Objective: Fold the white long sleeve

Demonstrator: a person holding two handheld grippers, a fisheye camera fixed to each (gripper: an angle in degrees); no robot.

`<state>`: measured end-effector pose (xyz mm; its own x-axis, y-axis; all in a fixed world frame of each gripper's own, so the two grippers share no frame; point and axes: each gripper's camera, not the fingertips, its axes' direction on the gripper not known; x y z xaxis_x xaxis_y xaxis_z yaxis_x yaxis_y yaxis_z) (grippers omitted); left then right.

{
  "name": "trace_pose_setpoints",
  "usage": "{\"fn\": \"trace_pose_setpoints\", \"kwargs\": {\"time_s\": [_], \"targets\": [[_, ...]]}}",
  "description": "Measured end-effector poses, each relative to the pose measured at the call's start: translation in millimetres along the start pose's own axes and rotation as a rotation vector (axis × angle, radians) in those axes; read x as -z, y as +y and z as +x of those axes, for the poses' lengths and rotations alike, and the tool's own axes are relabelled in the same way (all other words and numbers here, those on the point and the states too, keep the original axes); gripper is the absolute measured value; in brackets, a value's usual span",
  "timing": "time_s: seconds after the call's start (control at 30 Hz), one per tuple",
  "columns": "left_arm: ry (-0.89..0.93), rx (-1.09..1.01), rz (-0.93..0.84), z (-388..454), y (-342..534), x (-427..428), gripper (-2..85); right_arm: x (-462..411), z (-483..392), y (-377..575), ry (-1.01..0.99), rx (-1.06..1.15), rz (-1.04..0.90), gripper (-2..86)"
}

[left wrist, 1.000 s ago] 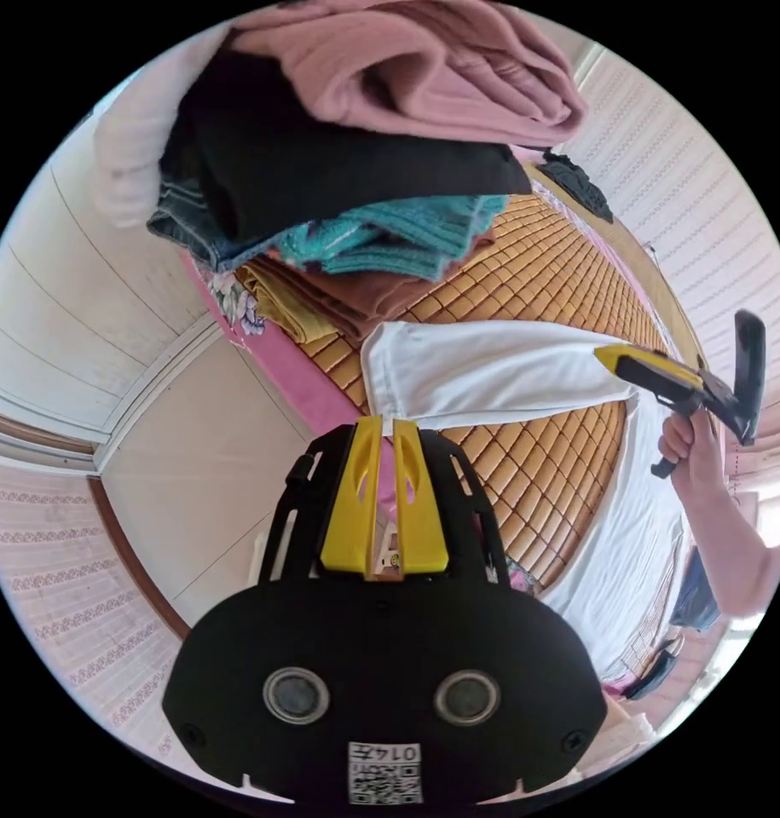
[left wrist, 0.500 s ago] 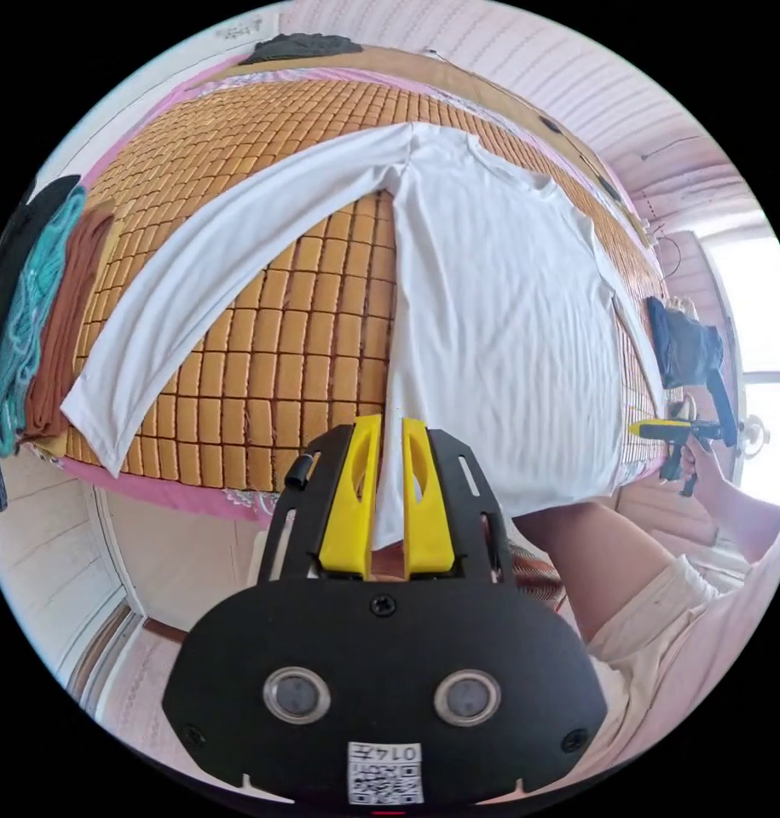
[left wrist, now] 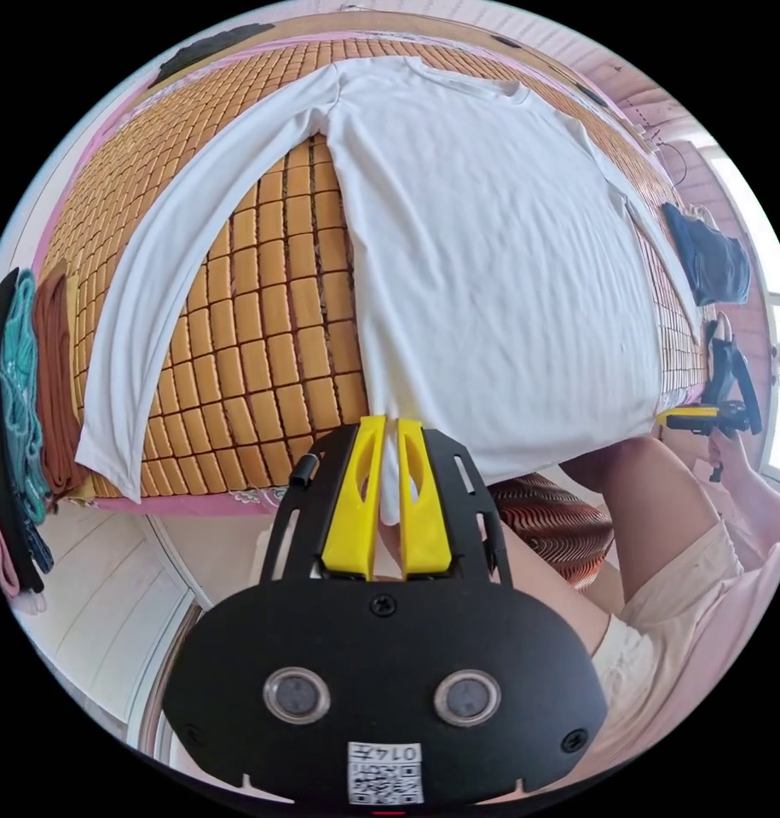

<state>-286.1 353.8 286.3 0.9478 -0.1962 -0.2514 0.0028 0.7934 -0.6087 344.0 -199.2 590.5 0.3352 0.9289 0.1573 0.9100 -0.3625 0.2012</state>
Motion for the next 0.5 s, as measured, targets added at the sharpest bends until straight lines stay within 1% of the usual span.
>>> {"fn": "trace_pose_setpoints", "kwargs": {"time_s": [0.07, 0.13, 0.2, 0.23, 0.27, 0.3, 0.33, 0.4, 0.43, 0.5], "targets": [[-0.021, -0.013, 0.010, 2.8, 5.2, 1.2, 0.1, -1.7, 1.4, 4.7, 0.033, 0.030, -0.008, 0.0], [-0.032, -0.010, 0.059, 3.2, 12.7, 7.4, -0.2, 3.4, -1.2, 10.3, 0.049, 0.135, 0.005, -0.2], [-0.029, 0.031, 0.178, -0.2, 25.9, 18.8, -0.5, 7.3, -6.7, 13.2, 0.077, 0.252, 0.013, -0.2], [-0.025, 0.047, 0.214, -1.3, 29.7, 21.3, -0.5, 5.3, -10.7, 12.1, 0.116, 0.328, -0.020, -0.2], [-0.023, 0.078, 0.290, -2.8, 37.8, 25.0, -0.6, 4.0, -13.0, 11.3, 0.146, 0.361, -0.034, -0.3], [-0.020, 0.103, 0.368, -3.4, 45.5, 26.6, -0.7, 2.2, -18.7, 9.8, 0.224, 0.423, -0.042, -0.3], [-0.020, 0.114, 0.410, -3.4, 49.2, 26.7, -0.7, 2.0, -26.6, 8.4, 0.311, 0.484, -0.030, -0.3], [-0.009, 0.139, 0.555, -2.2, 60.9, 22.8, -0.8, 4.6, -39.9, 7.8, 0.399, 0.559, 0.030, -0.3], [0.000, 0.138, 0.587, -1.7, 63.5, 21.2, -0.8, 6.2, -48.1, 9.4, 0.431, 0.588, 0.091, -0.4], [0.025, 0.125, 0.717, 2.8, 79.0, 14.3, -0.8, 2.5, -57.3, 16.2, 0.471, 0.600, 0.184, -0.4]]}}
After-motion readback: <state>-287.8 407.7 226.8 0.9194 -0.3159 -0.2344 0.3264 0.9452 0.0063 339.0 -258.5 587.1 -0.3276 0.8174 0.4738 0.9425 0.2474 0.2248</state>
